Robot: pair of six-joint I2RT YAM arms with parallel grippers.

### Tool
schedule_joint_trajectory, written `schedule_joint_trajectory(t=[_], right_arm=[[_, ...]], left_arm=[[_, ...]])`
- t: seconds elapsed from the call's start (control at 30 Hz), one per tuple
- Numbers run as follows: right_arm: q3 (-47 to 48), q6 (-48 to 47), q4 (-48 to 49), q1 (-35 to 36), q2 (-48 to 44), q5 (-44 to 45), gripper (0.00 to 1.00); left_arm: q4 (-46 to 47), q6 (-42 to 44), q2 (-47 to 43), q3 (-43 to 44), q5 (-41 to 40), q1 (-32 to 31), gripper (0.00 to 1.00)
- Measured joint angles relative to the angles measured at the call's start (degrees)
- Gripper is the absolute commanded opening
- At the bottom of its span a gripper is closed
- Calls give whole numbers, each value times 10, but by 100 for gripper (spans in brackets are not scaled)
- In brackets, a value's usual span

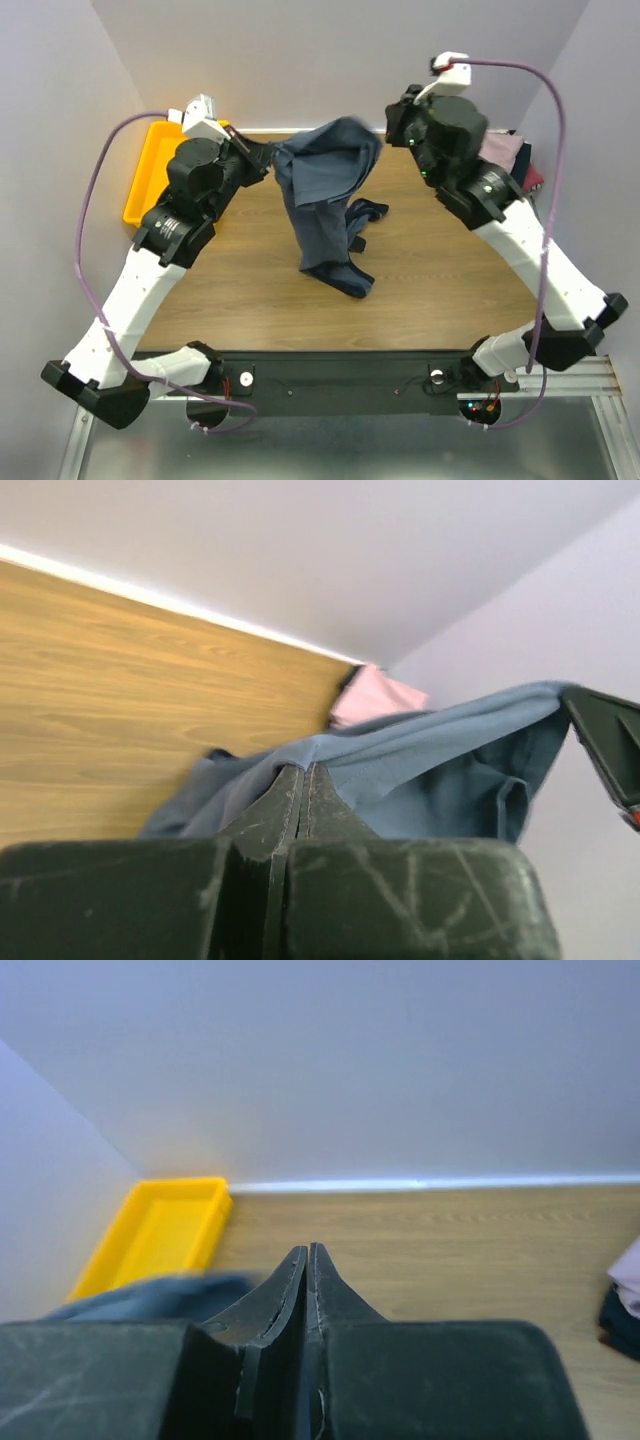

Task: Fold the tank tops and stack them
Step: Flatten the tank top out

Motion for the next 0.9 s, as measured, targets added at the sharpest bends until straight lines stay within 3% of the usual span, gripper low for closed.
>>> schedule_joint_trajectory(t=[0.1, 0.2, 0.3, 0.4, 0.53, 0.7, 0.9], right_arm=[[-49, 3, 5, -4, 31, 3, 15], [-110, 12, 6, -8, 92, -7, 18], [-143, 21, 0, -10, 164, -31, 27], [-177, 31, -17, -10, 223, -59, 35], [-236, 49, -15, -9, 216, -110, 42], [-323, 76, 16, 31, 170, -143, 65], [-356, 95, 50, 74, 181, -145, 69]], left_arm=[[34, -7, -10, -104, 48, 64, 0], [86, -30, -2, -273, 113, 120, 0], [101, -54, 18, -423, 167, 140, 0], [112, -75, 18, -509, 197, 148, 0], [143, -96, -13, -569, 224, 149, 0], [180, -111, -44, -604, 233, 158, 0], [166, -115, -92, -612, 222, 204, 0]])
